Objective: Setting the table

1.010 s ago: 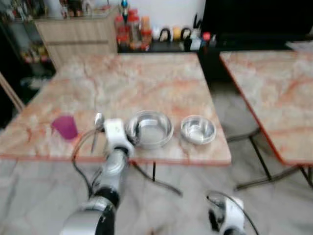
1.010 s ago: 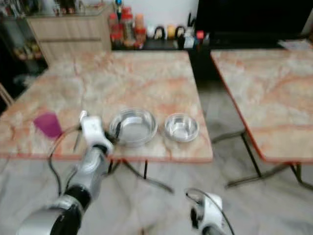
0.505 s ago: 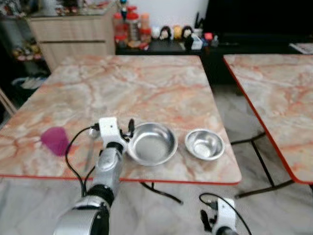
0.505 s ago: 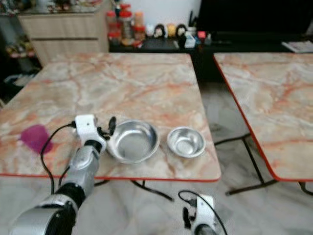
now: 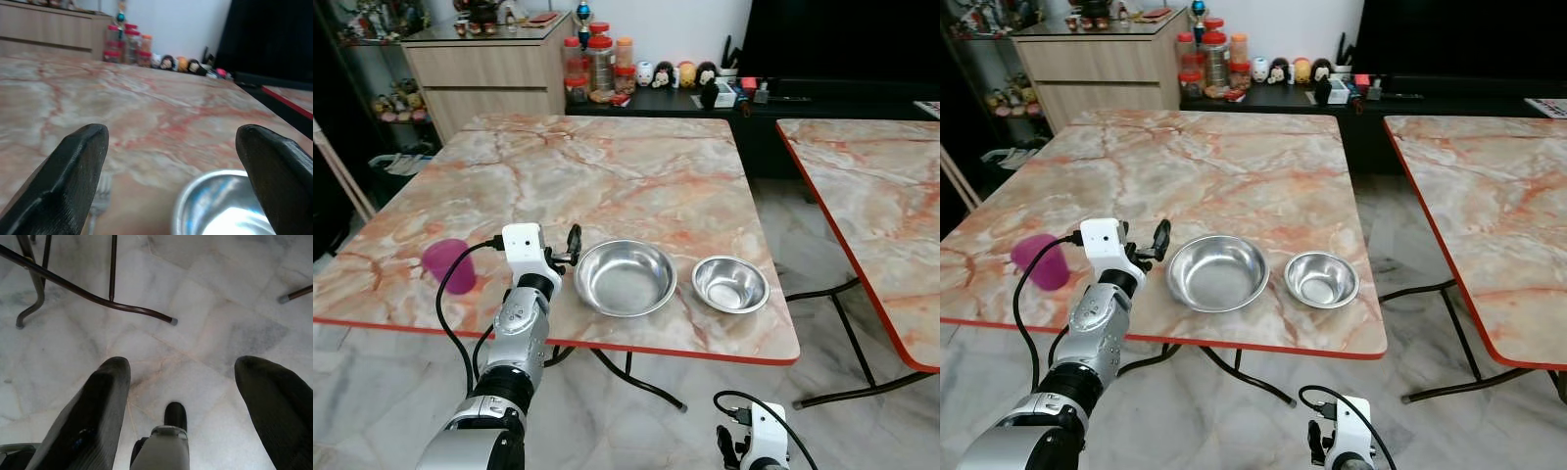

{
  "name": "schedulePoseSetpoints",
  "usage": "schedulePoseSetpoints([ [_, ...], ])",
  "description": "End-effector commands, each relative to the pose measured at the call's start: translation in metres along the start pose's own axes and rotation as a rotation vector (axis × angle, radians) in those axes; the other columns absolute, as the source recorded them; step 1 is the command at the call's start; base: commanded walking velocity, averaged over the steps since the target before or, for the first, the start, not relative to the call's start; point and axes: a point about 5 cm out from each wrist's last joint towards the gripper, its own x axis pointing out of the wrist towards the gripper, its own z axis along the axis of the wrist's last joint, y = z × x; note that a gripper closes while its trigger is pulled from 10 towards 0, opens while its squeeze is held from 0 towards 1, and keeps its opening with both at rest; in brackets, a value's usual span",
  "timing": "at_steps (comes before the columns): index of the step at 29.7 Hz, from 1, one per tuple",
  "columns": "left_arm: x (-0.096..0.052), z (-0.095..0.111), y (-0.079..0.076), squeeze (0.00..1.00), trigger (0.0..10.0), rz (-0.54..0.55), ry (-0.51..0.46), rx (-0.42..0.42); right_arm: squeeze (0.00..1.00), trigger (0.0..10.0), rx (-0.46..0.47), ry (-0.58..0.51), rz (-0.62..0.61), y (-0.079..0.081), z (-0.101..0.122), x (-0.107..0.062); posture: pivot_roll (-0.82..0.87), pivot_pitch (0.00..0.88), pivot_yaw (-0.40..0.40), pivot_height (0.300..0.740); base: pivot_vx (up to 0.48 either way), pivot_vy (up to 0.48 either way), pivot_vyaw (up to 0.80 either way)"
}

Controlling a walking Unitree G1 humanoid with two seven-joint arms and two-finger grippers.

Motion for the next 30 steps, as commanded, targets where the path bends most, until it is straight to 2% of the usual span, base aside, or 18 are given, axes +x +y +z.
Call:
schedulePoseSetpoints([
  [1,0.001,0.004,-0.003,1.0,10.0,-0.036,0.005,-0.004,0.0,10.0,-0.003,0.004,-0.003,-0.001,0.001,0.0,-0.02,0.0,0.003,0.74,0.0,0.0,0.0],
  [2,0.001,0.004,-0.003,1.0,10.0,-0.036,0.005,-0.004,0.0,10.0,-0.003,0.004,-0.003,-0.001,0.001,0.0,-0.02,0.0,0.003,0.74,0.0,0.0,0.0],
  [4,-0.002,-0.007,-0.014,1.0,10.0,-0.171,0.144,0.037,0.0,10.0,-0.006,0.008,0.001,0.001,0.0,0.0,-0.01,0.0,0.007,0.74,0.0,0.0,0.0],
  [9,-0.002,-0.008,-0.019,1.0,10.0,-0.21,0.174,0.058,0.0,10.0,-0.006,0.012,0.006,0.004,-0.001,0.0,0.0,0.0,0.007,0.74,0.0,0.0,0.0],
  [10,-0.002,-0.011,-0.021,0.0,10.0,-0.21,0.191,0.074,0.0,10.0,-0.006,0.012,0.009,0.005,-0.001,0.001,0.0,0.0,0.008,0.74,0.0,0.0,0.0],
  [13,-0.001,-0.018,-0.021,0.0,10.0,-0.18,0.25,0.088,0.0,10.0,-0.004,0.013,0.009,0.006,-0.001,0.001,-0.01,0.0,0.009,0.74,0.0,0.0,0.0],
  [18,-0.002,-0.018,-0.026,0.0,10.0,-0.191,0.272,0.072,0.0,10.0,0.004,0.013,0.006,0.005,-0.002,0.0,-0.01,0.0,0.009,0.74,0.0,0.0,0.0],
  [20,0.002,-0.015,-0.024,0.0,10.0,-0.127,0.261,0.024,0.0,10.0,0.007,0.016,0.002,0.004,-0.002,0.0,-0.01,0.0,0.007,0.74,0.0,0.0,0.0],
  [23,0.007,-0.011,-0.02,0.0,10.0,-0.066,0.262,0.022,0.0,10.0,0.006,0.014,0.002,0.004,-0.002,0.0,-0.01,0.0,0.007,0.74,0.0,0.0,0.0],
  [30,0.013,-0.001,-0.021,0.0,10.0,-0.07,0.302,-0.018,0.0,10.0,0.009,0.012,0.0,0.004,-0.001,0.0,-0.01,0.0,0.007,0.74,0.0,0.0,0.0],
])
